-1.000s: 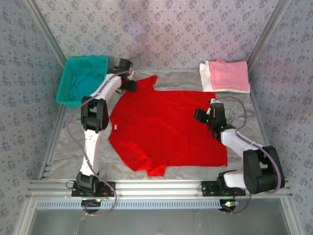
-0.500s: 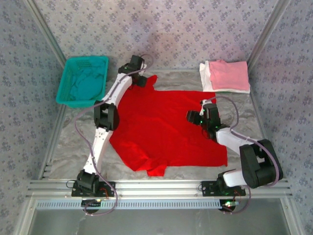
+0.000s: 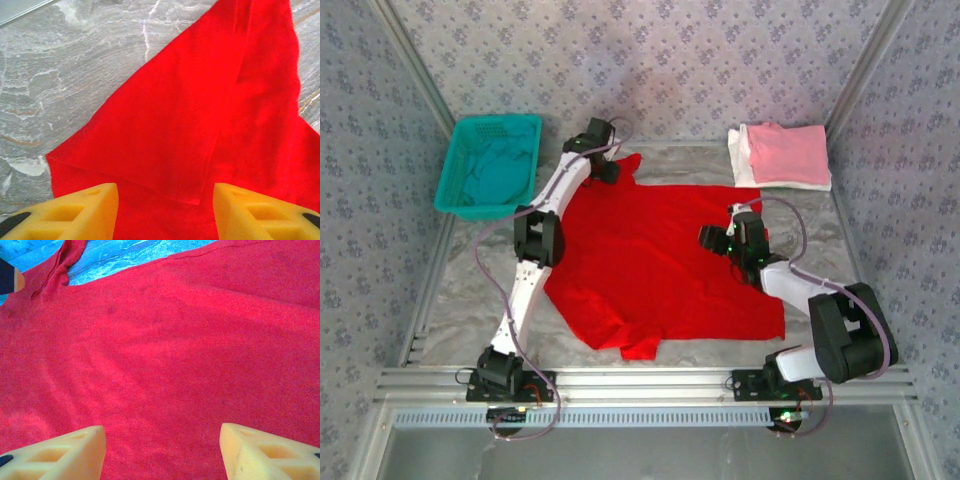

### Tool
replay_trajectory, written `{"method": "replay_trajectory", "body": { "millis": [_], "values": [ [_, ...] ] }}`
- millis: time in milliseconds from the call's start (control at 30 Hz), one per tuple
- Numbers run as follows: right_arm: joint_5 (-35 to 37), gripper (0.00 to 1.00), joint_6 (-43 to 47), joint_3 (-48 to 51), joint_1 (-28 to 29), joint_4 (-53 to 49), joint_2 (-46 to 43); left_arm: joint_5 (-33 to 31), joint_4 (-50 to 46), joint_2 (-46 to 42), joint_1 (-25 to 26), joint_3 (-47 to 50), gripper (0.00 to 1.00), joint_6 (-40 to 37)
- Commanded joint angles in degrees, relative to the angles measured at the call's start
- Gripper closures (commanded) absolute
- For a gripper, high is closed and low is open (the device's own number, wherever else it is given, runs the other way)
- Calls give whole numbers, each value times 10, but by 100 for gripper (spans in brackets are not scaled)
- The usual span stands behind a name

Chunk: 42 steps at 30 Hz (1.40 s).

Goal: Fold and stack the t-shirts

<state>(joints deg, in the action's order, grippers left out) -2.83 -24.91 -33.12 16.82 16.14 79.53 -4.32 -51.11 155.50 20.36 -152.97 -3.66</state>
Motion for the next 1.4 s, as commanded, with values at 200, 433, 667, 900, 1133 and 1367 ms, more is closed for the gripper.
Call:
{"method": "replay_trajectory", "body": {
  "millis": [200, 433, 667, 900, 1133, 1367],
  "values": [
    [-9, 36, -15, 3, 5, 5, 9, 13, 1, 39, -2, -16, 51, -2],
    [-18, 36, -19, 0, 5, 7, 18, 10, 10, 39, -6, -17, 69, 11],
    [-26, 36, -23, -3, 7, 9, 28, -6, 12, 27, -7, -20, 82, 13],
    [-29, 36, -24, -5, 8, 8, 32, -15, 23, 23, -12, -21, 80, 13],
    [-29, 36, -25, -7, 9, 7, 35, -17, 32, 22, -15, -27, 75, 16],
    [-31, 35, -25, -9, 10, 6, 39, -16, 41, 22, -20, -35, 85, 21]
  ]
}}
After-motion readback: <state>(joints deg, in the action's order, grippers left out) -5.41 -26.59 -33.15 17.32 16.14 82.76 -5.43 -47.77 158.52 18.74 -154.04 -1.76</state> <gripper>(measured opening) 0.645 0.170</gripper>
